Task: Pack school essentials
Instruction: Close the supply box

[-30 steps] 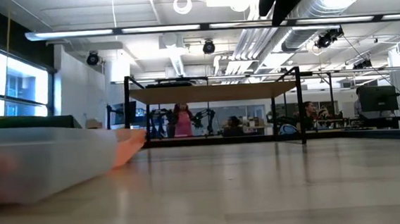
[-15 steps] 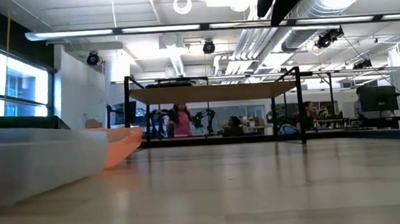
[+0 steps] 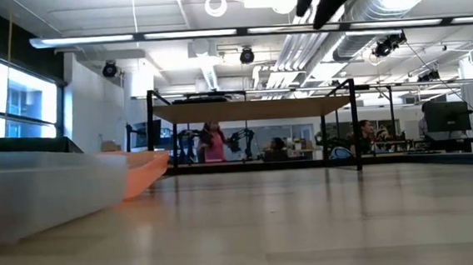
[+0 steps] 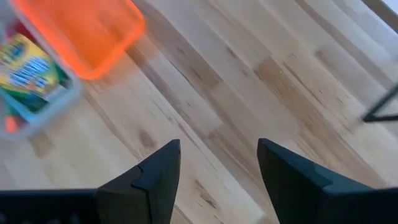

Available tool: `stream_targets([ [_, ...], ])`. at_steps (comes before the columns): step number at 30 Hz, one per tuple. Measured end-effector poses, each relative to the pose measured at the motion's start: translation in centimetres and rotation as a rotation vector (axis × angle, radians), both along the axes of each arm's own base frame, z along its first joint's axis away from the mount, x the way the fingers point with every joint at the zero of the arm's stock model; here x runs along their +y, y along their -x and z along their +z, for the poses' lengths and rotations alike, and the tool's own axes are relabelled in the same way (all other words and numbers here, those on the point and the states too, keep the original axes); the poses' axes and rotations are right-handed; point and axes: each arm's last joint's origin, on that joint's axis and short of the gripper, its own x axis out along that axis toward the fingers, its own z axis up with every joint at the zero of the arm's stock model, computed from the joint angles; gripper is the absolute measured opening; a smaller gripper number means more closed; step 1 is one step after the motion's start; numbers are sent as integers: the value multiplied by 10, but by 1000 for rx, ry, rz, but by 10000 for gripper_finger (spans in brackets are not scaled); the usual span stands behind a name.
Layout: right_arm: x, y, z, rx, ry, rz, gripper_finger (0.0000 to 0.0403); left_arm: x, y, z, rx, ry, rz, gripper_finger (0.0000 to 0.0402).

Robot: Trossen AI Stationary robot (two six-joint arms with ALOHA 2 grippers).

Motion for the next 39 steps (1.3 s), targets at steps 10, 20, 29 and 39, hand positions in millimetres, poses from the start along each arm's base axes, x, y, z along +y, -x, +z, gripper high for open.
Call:
stream_targets([
  [10,-22,-38,-2,-171,-9,145,204,2,22,17,102,64,238,88],
  [20,-56,-83,-33,-236,-93,356,204,-24,43,22,228,232,535,75],
  [29,-83,-110,-72,-204,-43,365,204,-30,49,23,202,282,773,75],
  [39,-102,-132,-98,-273,-61,368,204,-40,38,12,201,340,908,75],
])
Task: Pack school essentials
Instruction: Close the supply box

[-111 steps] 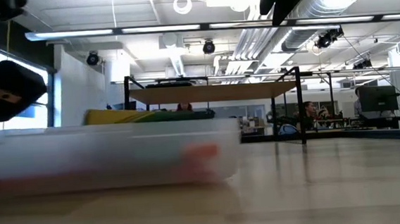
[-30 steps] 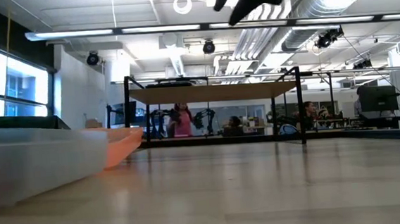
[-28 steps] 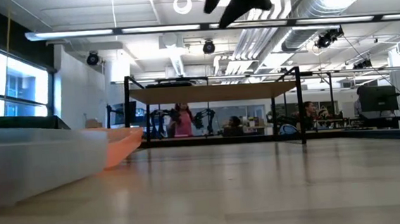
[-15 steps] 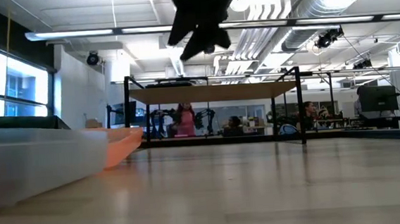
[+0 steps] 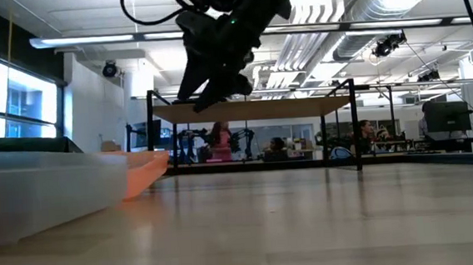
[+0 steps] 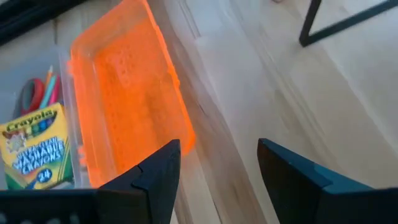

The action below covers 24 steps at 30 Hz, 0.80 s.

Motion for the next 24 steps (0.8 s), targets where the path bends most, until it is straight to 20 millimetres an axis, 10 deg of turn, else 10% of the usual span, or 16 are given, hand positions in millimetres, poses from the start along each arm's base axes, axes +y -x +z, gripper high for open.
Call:
stream_targets([
  [24,-9,-30,-50,-66,19,-114,204,-13,-26,-41,76,-19,158,65],
])
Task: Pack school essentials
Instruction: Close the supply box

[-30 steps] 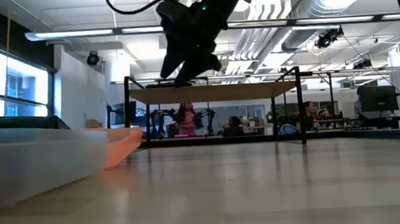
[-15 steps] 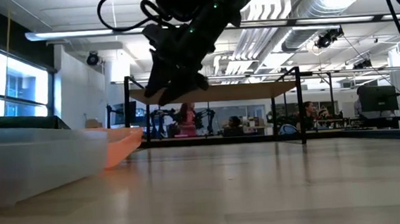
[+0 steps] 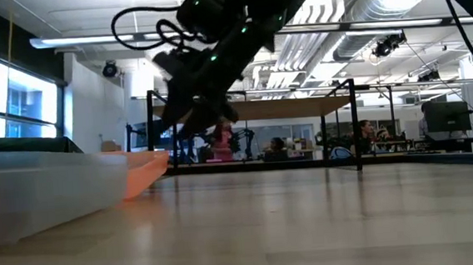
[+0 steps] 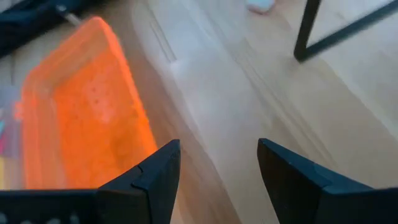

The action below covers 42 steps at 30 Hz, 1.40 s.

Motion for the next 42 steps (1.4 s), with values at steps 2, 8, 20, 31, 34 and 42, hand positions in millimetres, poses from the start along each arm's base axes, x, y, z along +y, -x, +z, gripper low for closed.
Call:
stream_targets([
  [2,0,1,-8,36,-11,-14,204,1,-1,0,1,-3,3,59],
  [8,-1,-6,-24,20,-31,-36,204,5,-3,-1,10,-21,15,42],
  [20,0,-7,-42,67,-54,-15,204,13,-15,0,-29,-49,23,26],
  [31,3,-7,-42,64,-106,49,204,22,-25,0,-47,-77,13,26],
  [34,3,-7,-42,63,-125,61,204,24,-27,0,-52,-82,9,26],
  [42,4,-6,-42,70,-140,72,204,25,-29,0,-56,-88,1,26],
])
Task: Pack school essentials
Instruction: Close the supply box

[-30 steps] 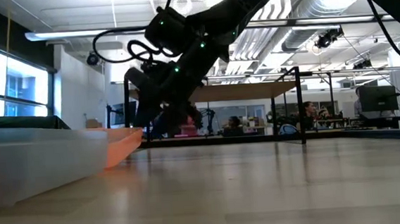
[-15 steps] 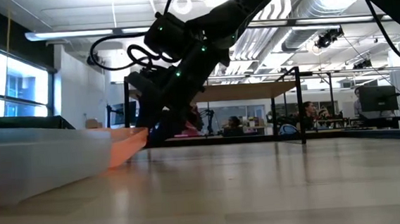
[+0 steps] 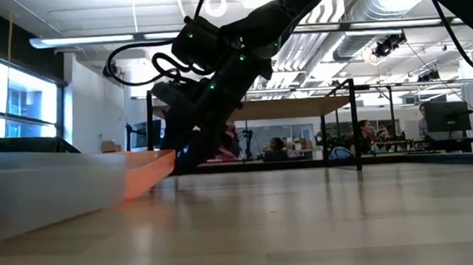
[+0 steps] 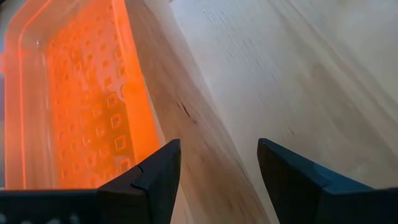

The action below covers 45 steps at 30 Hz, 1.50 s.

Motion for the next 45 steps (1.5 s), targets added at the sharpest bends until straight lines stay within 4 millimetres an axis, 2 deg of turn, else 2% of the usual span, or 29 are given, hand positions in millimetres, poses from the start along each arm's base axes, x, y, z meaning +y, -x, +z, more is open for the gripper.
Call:
stream_targets([
  [6,1,1,3,-2,-17,16,204,0,0,0,-2,2,0,26],
  [12,1,3,21,-34,-3,37,204,0,0,0,-4,1,2,26],
  [15,3,4,24,-40,-3,42,204,0,0,0,-4,-1,3,26],
  [23,15,2,28,-44,-12,66,204,3,-3,0,0,2,10,26],
  [33,23,-9,58,-98,23,113,204,7,-8,0,-12,-10,8,26],
  [45,48,-9,63,-100,45,126,204,13,-13,1,-14,-14,42,26],
])
